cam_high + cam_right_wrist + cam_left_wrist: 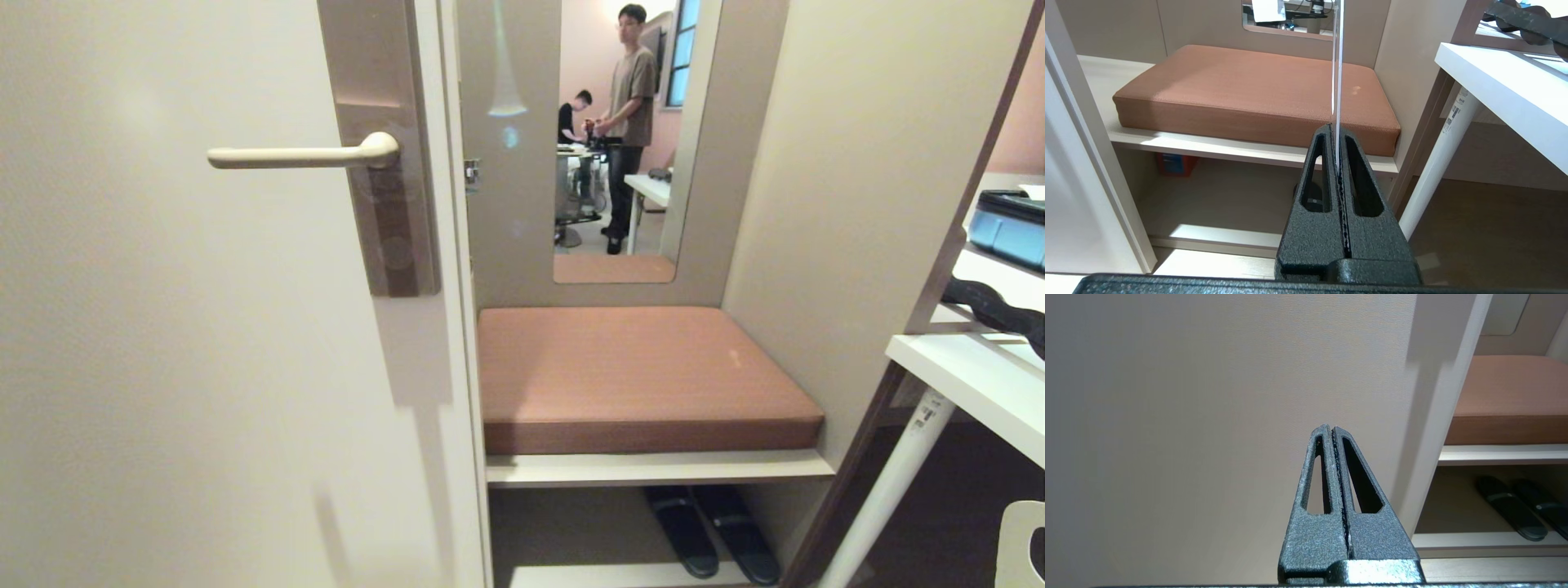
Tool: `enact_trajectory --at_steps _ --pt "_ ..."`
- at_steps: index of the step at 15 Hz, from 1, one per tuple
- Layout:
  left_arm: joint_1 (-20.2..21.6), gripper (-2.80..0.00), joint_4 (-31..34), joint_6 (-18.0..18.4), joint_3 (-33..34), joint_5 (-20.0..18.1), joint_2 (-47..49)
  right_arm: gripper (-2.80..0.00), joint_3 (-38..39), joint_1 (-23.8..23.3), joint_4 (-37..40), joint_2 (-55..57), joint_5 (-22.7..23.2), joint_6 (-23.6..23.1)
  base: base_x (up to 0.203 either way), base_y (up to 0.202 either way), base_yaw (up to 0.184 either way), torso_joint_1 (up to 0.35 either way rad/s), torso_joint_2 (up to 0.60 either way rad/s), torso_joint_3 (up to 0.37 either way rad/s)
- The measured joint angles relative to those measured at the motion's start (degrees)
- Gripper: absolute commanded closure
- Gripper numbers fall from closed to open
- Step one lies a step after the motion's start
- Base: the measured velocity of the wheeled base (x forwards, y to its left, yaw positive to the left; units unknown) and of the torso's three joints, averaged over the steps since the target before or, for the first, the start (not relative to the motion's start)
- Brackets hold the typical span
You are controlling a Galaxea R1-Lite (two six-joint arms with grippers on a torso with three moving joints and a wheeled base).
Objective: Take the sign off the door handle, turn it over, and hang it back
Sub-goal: Hand it to the other hand
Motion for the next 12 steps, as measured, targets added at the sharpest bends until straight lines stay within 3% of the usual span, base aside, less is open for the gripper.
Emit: enact_trajectory --at_steps 8,12 --pt "0.0 0.00 0.0 0.1 0.0 -0.1 0.0 0.00 -2.3 0.0 0.9 0.0 0.1 -1.2 0.000 0.000 0.000 0.000 0.00 0.000" --pt "0.0 0.00 0.2 0.4 0.0 -0.2 0.0 0.00 -9.3 0.0 7.9 0.0 0.1 -1.0 0.000 0.000 0.000 0.000 0.00 0.000"
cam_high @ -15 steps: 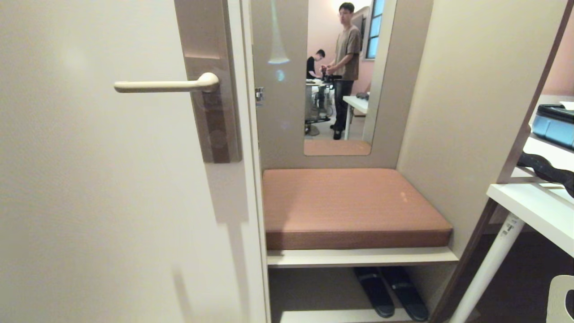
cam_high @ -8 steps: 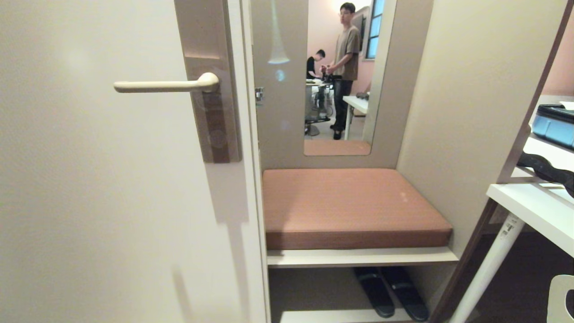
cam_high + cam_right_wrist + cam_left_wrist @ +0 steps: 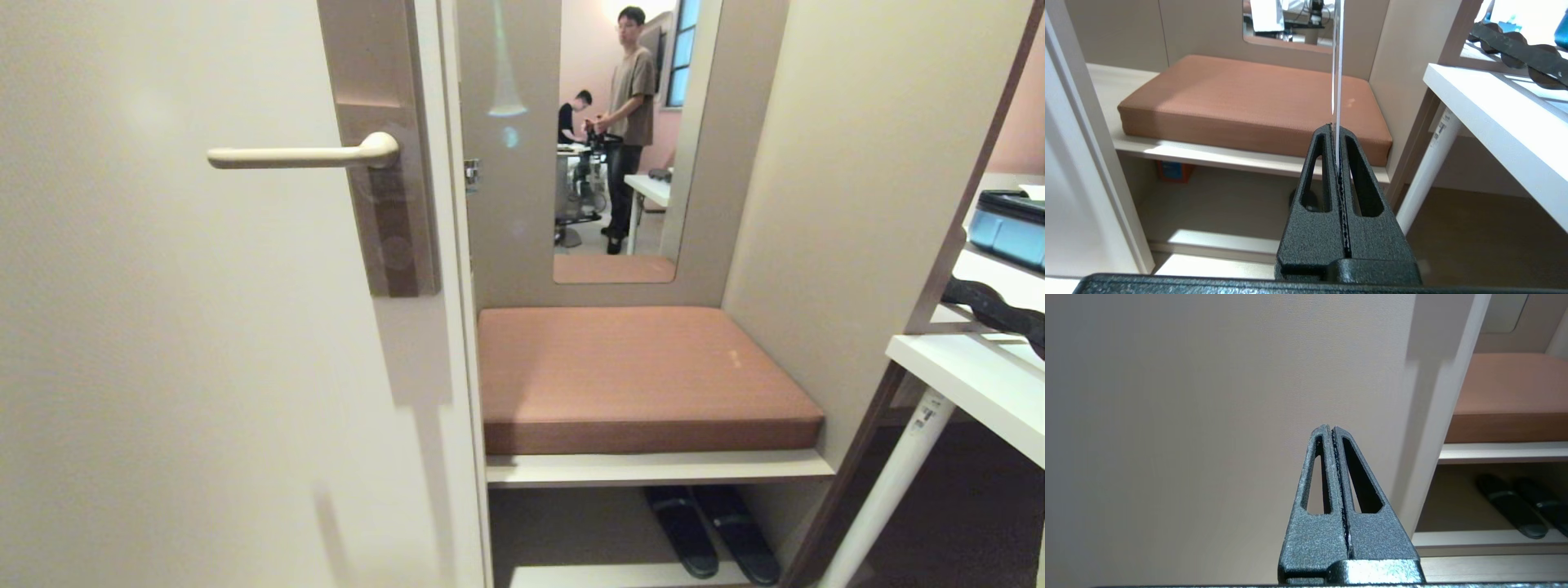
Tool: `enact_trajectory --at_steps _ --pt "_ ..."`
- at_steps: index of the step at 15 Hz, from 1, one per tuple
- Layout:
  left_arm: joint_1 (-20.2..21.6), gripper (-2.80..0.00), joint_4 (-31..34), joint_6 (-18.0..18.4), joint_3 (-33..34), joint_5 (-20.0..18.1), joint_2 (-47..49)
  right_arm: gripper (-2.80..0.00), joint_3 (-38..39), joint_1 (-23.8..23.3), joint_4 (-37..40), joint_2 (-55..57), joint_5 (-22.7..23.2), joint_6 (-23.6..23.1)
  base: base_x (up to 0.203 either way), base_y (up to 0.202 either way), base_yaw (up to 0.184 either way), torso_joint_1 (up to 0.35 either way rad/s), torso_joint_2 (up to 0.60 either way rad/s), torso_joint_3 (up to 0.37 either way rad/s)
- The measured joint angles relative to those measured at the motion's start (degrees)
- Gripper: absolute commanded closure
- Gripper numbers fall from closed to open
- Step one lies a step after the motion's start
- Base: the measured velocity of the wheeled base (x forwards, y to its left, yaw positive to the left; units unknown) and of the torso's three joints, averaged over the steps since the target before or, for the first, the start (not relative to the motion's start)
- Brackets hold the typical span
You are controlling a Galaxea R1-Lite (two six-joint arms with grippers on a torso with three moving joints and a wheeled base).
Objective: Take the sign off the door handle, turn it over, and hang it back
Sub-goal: Hand it to the other hand
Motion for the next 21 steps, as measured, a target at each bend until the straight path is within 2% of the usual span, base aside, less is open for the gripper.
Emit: enact_trajectory --at_steps 4,6,8,12,14,17,21 --pt "-0.2 0.00 0.3 4.0 -0.3 -1.3 0.0 0.00 -4.8 0.0 3.1 1.4 -0.2 0.0 0.000 0.000 0.000 0.000 0.00 0.000" --pt "-0.4 0.00 0.4 4.1 -0.7 -1.7 0.2 0.00 -6.6 0.0 2.8 3.4 -0.2 0.0 0.000 0.000 0.000 0.000 0.00 0.000" --pt "-0.3 0.00 0.3 3.7 -3.3 -3.7 2.1 0.00 -8.2 0.1 2.0 6.0 -0.2 0.1 0.000 0.000 0.000 0.000 0.00 0.000" --pt "-2.2 0.00 -0.1 1.9 -11.1 -8.2 11.5 0.00 -10.6 0.2 -2.3 12.6 -0.2 0.2 0.000 0.000 0.000 0.000 0.00 0.000" --pt "-5.5 0.00 -0.9 0.6 -14.7 -9.6 17.3 0.00 -12.0 0.2 -5.0 16.3 -0.1 0.2 0.000 0.000 0.000 0.000 0.00 0.000" --pt "-14.0 0.00 -5.4 -1.0 -19.0 -10.6 26.3 0.00 -15.1 0.2 -7.0 22.0 0.8 0.2 0.000 0.000 0.000 0.000 0.00 0.000" --pt "-25.0 0.00 -13.9 -4.5 -23.6 -10.8 38.6 0.00 -19.0 0.2 -7.3 28.8 6.1 0.2 0.000 0.000 0.000 0.000 0.00 0.000"
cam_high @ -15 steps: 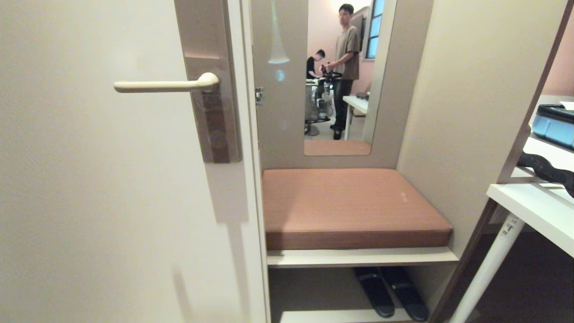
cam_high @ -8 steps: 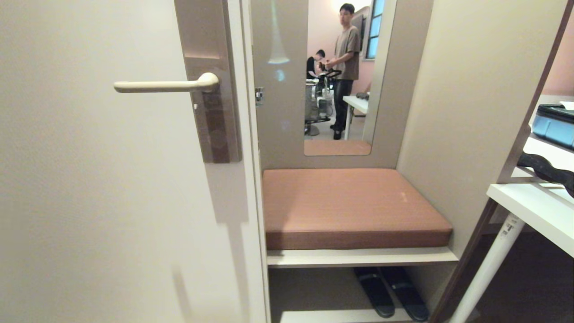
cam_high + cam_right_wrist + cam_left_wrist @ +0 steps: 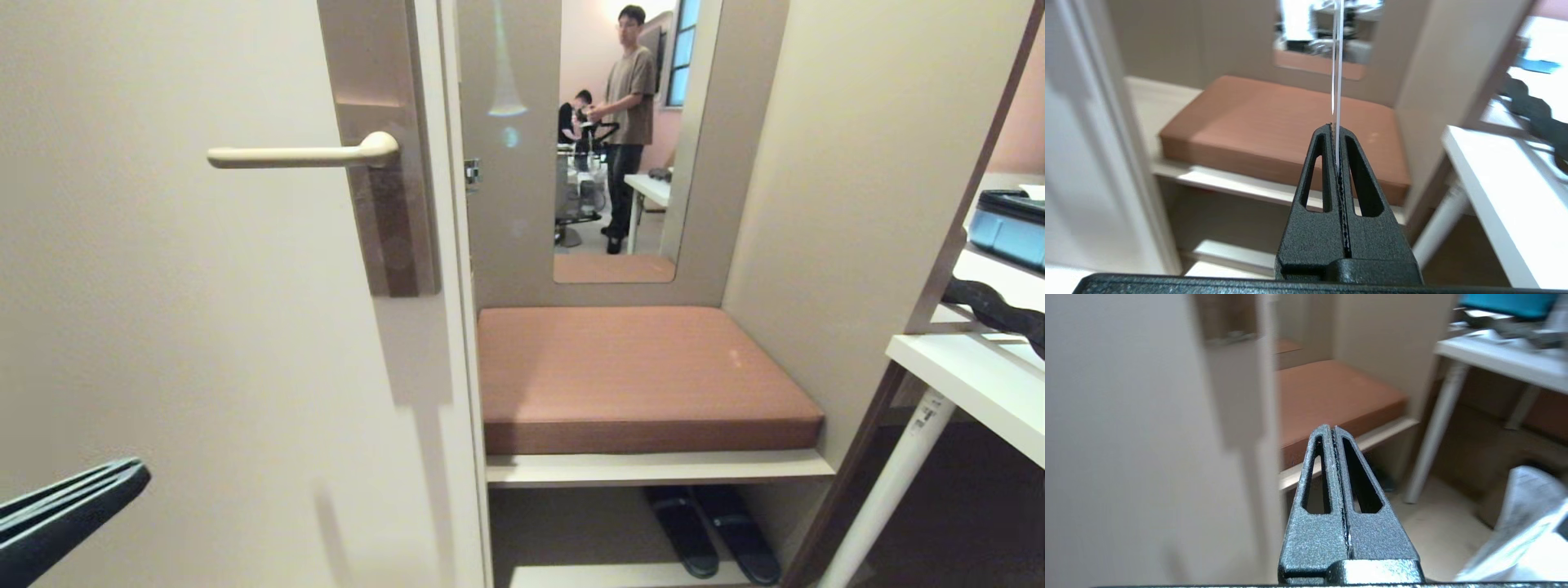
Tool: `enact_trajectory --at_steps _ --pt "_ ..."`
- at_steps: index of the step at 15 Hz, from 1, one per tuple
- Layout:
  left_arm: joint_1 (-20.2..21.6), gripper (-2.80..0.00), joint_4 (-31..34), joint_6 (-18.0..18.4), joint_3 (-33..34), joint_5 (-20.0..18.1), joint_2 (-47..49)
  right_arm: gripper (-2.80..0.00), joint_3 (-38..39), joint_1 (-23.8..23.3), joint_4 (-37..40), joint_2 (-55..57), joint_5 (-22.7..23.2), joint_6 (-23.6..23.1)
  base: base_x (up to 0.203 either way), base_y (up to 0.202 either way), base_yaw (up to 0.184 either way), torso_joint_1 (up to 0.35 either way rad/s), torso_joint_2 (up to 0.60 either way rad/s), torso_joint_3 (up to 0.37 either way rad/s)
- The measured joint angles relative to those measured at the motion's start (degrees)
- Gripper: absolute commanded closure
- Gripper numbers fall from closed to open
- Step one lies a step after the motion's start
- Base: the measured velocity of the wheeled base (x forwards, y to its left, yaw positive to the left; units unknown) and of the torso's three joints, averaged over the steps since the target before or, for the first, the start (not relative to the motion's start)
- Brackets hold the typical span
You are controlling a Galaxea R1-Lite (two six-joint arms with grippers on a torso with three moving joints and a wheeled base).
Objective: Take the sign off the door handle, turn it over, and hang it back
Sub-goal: Hand it to the other hand
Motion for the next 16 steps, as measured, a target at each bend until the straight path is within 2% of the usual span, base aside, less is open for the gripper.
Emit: enact_trajectory --at_steps 3,6,8,13,16 --pt "-6.1 0.00 -6.3 -1.0 -1.9 0.0 8.7 0.00 -2.3 0.0 -3.0 5.2 4.5 -0.1 0.000 0.000 0.000 0.000 0.00 0.000" --pt "-11.2 0.00 -12.2 -3.0 -3.2 -0.1 15.9 0.00 -4.2 0.0 -8.2 10.9 11.5 -0.1 0.000 0.000 0.000 0.000 0.00 0.000" --pt "-14.3 0.00 -12.8 -4.6 -3.7 -0.2 18.6 0.00 -5.5 0.0 -8.7 14.0 16.8 -0.2 0.000 0.000 0.000 0.000 0.00 0.000" --pt "-19.0 0.00 -13.0 -4.8 -6.0 -0.2 22.9 0.00 -8.7 0.1 -8.8 19.5 31.9 -0.3 0.000 0.000 0.000 0.000 0.00 0.000" --pt "-21.6 0.00 -14.2 -4.8 -9.1 -0.2 27.1 0.00 -11.1 0.5 -10.4 23.1 37.5 -0.1 0.000 0.000 0.000 0.000 0.00 0.000"
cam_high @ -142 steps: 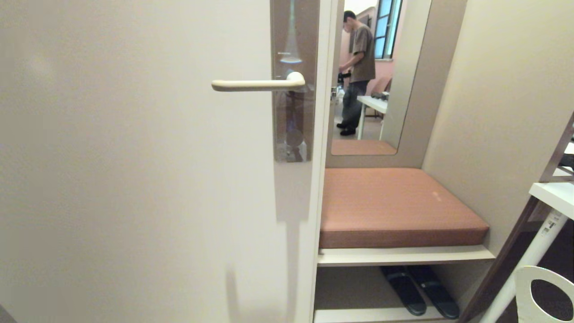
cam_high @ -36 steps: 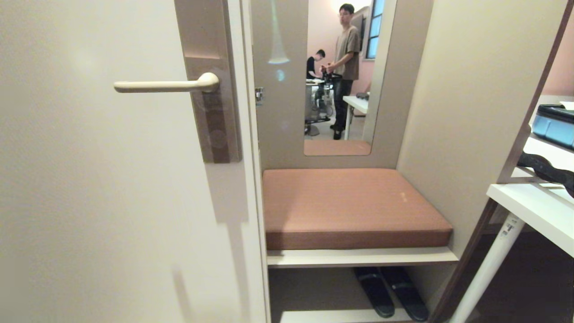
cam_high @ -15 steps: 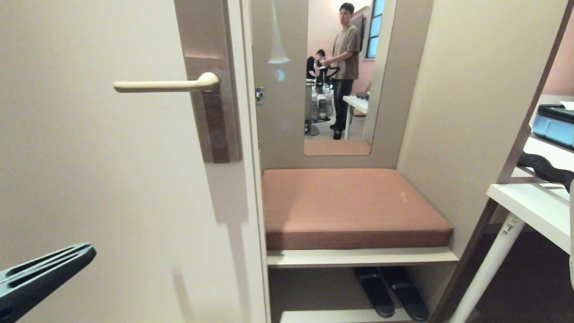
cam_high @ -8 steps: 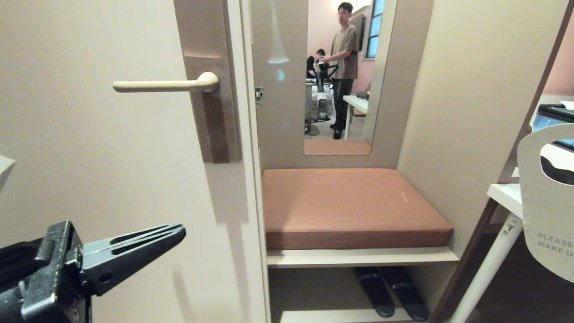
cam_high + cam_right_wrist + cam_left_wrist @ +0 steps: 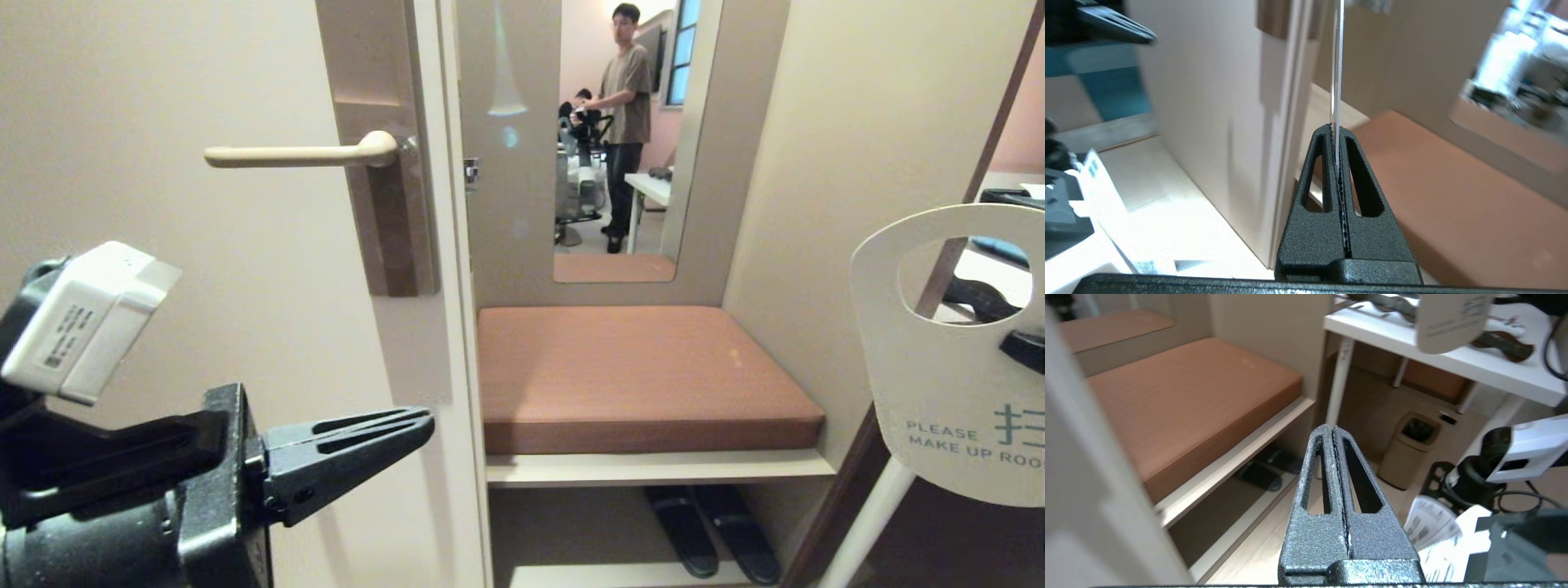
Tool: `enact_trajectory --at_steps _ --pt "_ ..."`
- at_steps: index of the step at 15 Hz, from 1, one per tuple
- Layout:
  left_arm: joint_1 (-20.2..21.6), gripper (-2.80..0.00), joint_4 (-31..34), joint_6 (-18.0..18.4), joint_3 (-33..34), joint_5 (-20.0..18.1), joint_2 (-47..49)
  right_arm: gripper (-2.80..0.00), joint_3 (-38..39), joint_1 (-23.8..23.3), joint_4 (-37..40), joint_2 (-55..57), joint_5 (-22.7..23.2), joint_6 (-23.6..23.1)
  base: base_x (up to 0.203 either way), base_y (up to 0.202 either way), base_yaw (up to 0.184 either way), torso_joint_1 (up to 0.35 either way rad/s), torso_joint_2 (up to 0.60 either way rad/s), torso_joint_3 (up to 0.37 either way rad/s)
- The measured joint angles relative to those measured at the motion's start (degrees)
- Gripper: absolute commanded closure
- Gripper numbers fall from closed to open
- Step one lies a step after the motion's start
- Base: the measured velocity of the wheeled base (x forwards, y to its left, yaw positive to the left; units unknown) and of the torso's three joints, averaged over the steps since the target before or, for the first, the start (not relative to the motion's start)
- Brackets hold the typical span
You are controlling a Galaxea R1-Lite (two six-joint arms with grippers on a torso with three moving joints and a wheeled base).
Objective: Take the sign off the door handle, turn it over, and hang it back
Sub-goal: Hand it to the other hand
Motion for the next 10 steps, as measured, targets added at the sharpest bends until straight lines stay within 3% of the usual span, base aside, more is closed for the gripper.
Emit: enact_trajectory --at_steps 3,6,10 --pt "-3.4 0.00 -2.2 0.0 -3.9 0.0 4.8 0.00 -3.7 3.8 -2.6 4.2 1.0 0.4 0.000 0.000 0.000 0.000 0.00 0.000" --pt "-6.5 0.00 -3.1 -0.5 -7.3 0.0 9.0 0.00 -6.6 10.6 -3.3 7.4 1.1 0.4 0.000 0.000 0.000 0.000 0.00 0.000" --pt "-8.0 0.00 -6.6 -4.0 -12.2 0.1 14.1 0.00 -8.2 17.9 -11.8 12.0 1.0 4.2 0.000 0.000 0.000 0.000 0.00 0.000"
